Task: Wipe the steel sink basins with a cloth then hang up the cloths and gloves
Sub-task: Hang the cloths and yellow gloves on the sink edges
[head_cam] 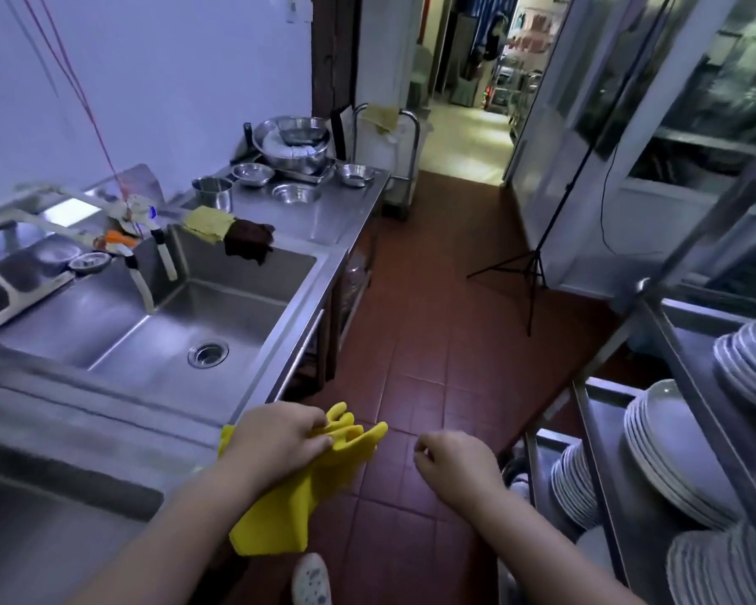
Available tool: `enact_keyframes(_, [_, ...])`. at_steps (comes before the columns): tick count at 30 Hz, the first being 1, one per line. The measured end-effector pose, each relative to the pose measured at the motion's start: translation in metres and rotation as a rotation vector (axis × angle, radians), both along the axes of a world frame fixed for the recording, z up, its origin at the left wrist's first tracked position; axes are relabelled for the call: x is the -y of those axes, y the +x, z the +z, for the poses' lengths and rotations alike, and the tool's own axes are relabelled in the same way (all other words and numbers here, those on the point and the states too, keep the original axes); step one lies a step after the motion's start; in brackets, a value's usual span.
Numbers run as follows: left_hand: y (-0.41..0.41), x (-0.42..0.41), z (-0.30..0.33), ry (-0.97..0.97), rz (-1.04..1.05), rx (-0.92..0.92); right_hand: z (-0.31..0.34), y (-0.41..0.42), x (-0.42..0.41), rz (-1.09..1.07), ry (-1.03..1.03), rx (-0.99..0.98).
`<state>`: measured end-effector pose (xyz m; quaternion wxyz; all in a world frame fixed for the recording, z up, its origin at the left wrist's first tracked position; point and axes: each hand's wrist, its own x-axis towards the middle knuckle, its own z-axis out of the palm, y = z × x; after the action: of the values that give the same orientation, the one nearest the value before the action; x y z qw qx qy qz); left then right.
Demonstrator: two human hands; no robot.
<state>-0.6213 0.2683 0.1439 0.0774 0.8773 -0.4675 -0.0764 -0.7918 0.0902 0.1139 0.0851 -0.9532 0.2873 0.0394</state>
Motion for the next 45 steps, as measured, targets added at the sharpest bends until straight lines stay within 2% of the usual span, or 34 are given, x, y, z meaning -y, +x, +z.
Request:
enact_keyframes(7, [0.116,0.105,0.004,-0.078,-0.073,-0.060,0.013,0.124,0.088,0.048,0.024,-0.005])
enact_keyframes(14, [0.211,0.193,0.019,-0.153,-0.146,-0.088,0.024,0.229,0.172,0.129,-0.018,0.128])
enact_keyframes(18, [0.258,0.231,0.019,-0.147,-0.187,-0.107,0.017,0.290,0.227,0.233,-0.025,0.144])
enact_keyframes(23, [0.311,0.275,0.015,-0.093,-0.198,-0.076,0.005,0.369,0.298,0.452,0.079,0.065])
enact_keyframes(28, [0.362,0.323,0.021,-0.030,-0.035,-0.009,0.004,0.458,0.365,0.669,0.103,0.052])
enact_keyframes(31, [0.391,0.339,0.024,0.010,0.147,0.014,0.013,0.511,0.394,0.760,0.117,0.047])
enact_keyframes(34, [0.411,0.339,0.023,0.033,0.357,0.010,0.023,0.559,0.406,0.785,0.252,0.054])
enact_keyframes(40, [0.420,0.294,0.029,0.096,0.671,-0.084,0.037,0.635,0.370,0.918,0.397,0.022])
enact_keyframes(45, [0.428,0.223,0.059,0.052,0.889,-0.075,0.065,0.683,0.315,1.056,0.402,0.135])
